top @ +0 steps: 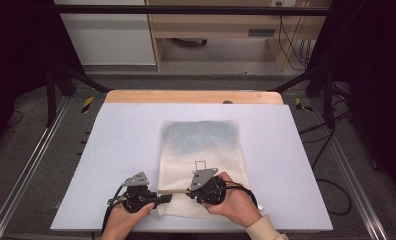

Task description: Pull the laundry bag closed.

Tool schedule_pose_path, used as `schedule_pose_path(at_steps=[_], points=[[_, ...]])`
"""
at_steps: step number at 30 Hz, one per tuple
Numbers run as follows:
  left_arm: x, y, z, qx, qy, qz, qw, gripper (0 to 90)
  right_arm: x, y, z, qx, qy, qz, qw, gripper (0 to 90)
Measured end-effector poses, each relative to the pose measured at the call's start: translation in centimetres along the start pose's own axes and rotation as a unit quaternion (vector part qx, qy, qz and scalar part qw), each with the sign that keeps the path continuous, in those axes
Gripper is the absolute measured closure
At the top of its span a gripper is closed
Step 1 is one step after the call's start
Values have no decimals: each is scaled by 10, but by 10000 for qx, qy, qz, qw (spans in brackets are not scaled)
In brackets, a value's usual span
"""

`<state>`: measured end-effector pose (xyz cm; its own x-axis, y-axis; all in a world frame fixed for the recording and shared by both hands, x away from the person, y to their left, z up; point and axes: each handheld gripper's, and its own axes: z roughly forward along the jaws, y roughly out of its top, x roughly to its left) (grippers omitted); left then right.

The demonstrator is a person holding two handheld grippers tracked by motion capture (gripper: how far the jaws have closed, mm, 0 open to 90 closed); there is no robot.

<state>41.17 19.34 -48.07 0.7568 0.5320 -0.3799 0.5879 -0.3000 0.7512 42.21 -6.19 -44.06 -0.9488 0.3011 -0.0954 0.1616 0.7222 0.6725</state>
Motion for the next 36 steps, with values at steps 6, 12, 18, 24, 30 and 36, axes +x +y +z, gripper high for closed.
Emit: schedule_pose_path(at_steps=[6, 12, 18, 24, 30, 36], points=[[-1, 0, 0, -15, -10, 22, 10000, 846, -1, -5, -6, -81, -18, 86, 9999, 822], [-2, 1, 0, -19, -6, 37, 10000, 846, -2, -7, -9, -133, -45, 120, 9998, 822], [-3, 0, 1, -17, -12, 44, 10000, 846, -2, -10, -11, -133, -60, 118, 9998, 821], [-3, 0, 1, -40, 8, 71, 10000, 845, -3, -11, -13, -179, -69, 139, 9997, 822], [-4, 0, 2, -49, -8, 93, 9999, 845, -3, -13, -16, -181, -85, 134, 9997, 822], [-4, 1, 3, -88, -12, 109, 9999, 845, -4, -14, -18, -184, -112, 140, 9997, 821]])
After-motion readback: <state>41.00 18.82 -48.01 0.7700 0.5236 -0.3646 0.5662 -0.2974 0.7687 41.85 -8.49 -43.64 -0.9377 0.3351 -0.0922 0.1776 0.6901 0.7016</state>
